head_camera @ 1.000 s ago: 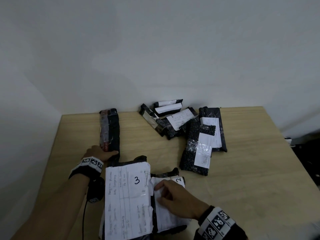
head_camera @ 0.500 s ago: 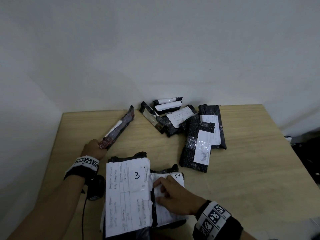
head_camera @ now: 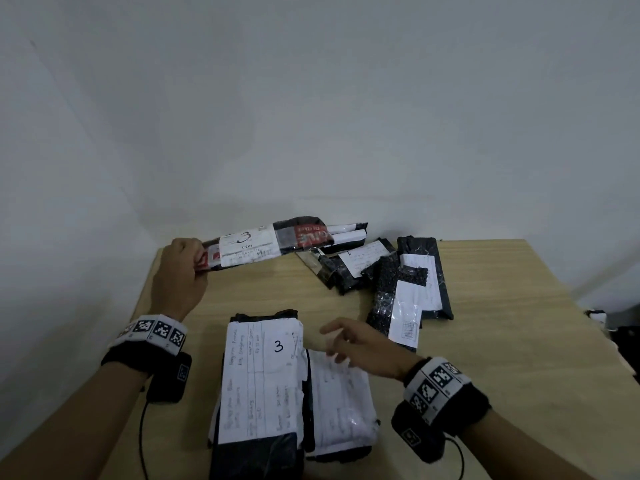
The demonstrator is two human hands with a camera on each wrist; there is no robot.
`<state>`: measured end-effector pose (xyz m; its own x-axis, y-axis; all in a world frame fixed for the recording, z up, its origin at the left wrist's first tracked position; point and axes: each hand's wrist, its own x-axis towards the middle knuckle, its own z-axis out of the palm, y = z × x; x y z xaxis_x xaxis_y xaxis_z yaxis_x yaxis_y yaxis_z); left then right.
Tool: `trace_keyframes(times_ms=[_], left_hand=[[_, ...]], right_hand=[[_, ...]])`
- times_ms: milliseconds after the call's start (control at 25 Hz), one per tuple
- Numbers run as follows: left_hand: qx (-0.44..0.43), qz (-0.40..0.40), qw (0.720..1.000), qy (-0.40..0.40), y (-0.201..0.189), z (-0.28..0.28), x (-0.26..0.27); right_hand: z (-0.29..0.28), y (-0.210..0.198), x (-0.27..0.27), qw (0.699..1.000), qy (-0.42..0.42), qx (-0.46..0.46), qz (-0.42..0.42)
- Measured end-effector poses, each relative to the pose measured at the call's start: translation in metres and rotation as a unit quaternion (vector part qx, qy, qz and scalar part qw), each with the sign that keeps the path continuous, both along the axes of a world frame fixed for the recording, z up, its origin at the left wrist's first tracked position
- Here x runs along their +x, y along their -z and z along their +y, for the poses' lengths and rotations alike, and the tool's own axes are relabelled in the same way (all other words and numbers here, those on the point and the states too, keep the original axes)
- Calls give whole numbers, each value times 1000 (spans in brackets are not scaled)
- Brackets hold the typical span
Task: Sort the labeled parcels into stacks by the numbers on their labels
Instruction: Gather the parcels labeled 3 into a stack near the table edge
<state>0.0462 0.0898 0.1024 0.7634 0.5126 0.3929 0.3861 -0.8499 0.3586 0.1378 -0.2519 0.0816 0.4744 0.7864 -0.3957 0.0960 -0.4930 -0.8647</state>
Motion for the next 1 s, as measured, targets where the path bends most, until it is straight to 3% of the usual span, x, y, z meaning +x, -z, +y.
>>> trace_keyframes(times_ms=[120,200,320,400,480,600,680,800,920,1000], left_hand=[[52,-33,995,73,-7,-9,-10],[68,-53,990,109,-13,-12,-13],[78,-61,986,136,-17,-17,-20],[100,-61,977,176,-17,-25,-23],[92,-65,970,214,-16,-37,-20],[-10,-83,972,219,-9,-54,-11],[-76,-70,977,185,-9,-58,-10],[-102,-51,980,161,-14,-51,-15],[-129,30,976,171,-8,-52,-18],[-168,82,964,190,2,-56,-21]], right_hand=[[11,-11,17,990,115,58,59],[21,-21,30,968,183,113,130],[28,-41,36,910,218,223,274],[29,-47,35,885,200,236,349],[27,-46,32,919,142,178,321],[24,-38,25,977,45,116,174],[25,-39,19,983,38,121,130],[33,-40,5,983,1,88,163],[43,-23,-16,993,-67,3,101],[46,-9,-27,995,-64,-15,73]])
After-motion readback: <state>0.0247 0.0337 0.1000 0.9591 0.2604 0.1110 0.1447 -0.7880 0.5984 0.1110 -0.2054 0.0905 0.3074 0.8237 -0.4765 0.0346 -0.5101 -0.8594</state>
